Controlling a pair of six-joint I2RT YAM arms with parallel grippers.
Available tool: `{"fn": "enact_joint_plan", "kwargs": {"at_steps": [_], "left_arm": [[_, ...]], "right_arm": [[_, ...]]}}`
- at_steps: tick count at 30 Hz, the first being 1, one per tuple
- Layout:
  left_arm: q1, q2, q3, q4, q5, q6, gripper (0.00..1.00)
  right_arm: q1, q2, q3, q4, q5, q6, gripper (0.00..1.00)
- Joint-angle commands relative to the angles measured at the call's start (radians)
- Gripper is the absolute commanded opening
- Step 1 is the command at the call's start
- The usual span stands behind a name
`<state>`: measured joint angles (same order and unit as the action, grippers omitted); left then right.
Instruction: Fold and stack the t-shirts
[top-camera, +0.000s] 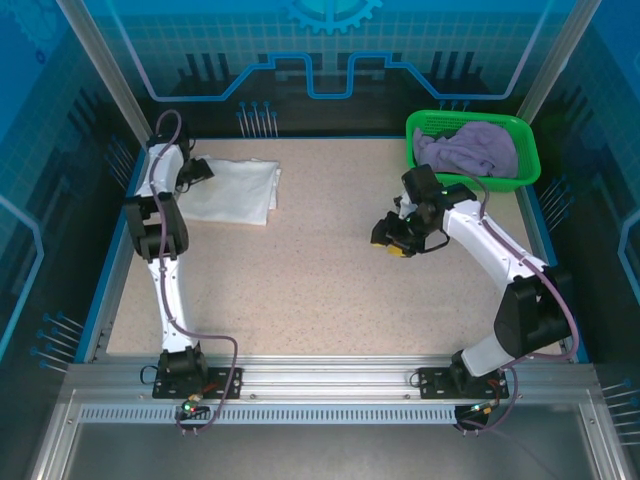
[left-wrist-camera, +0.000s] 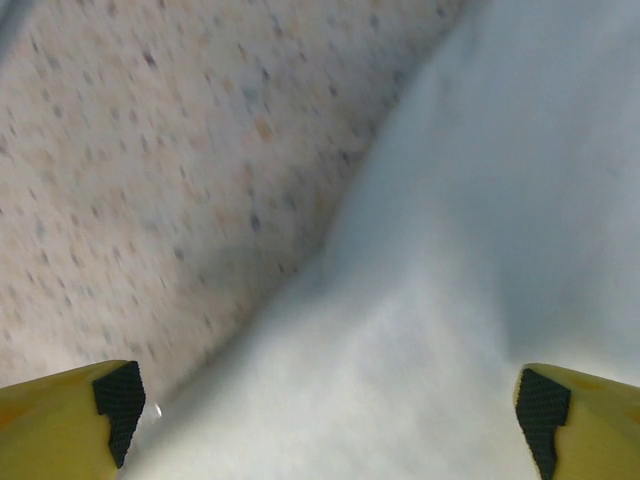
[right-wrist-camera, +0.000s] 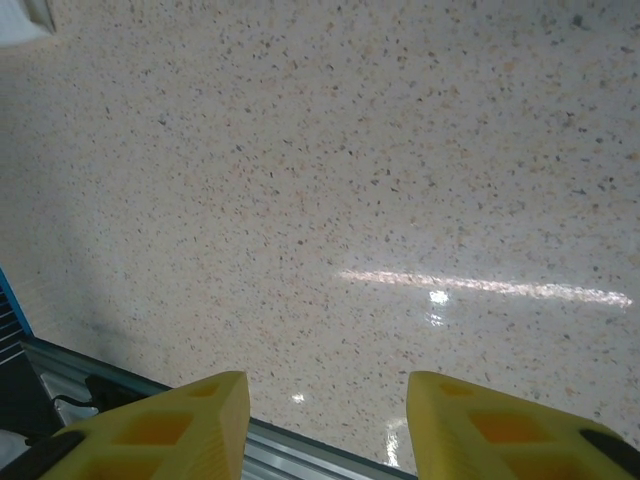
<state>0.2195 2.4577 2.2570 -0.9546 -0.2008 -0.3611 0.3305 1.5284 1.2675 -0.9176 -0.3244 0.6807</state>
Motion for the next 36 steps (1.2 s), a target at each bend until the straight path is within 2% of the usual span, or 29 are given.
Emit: {"fn": "enact_joint_plan", "kwargs": {"at_steps": [1,8,12,15,23,30,36], "left_arm": [[-0.019,-0.169,-0.051,0.063,0.158,-0.069,0.99],[-0.124,-0.314,-0.235,0.146,0.247,-0.041,0.99],[-0.204,-0.285,-0.285,0.131,0.214,-0.003,0.99],[-0.223,-0.233,-0.293,0.118,0.181,-0.005,0.99],[-0.216,-0.054,-0.173,0.011,0.05,0.037,0.98],[-0.192,0.1,0.053,-0.13,-0.082,0.074,0.97],[-0.126,0.188,0.152,-0.156,-0.057,0.047,0.96]], "right_arm": [[0.012,0.005,-0.021,0.037,-0.034,-0.001,0.47],[0.015,-0.017,-0.09,0.105,-0.051,0.003,0.47],[0.014,-0.032,-0.131,0.133,-0.056,0.006,0.47],[0.014,-0.045,-0.153,0.138,-0.061,0.008,0.47],[0.001,-0.061,-0.167,0.13,-0.063,0.002,0.48],[-0.002,-0.052,-0.153,0.116,-0.064,0.001,0.48],[-0.006,-0.044,-0.119,0.07,-0.052,-0.006,0.48]]}}
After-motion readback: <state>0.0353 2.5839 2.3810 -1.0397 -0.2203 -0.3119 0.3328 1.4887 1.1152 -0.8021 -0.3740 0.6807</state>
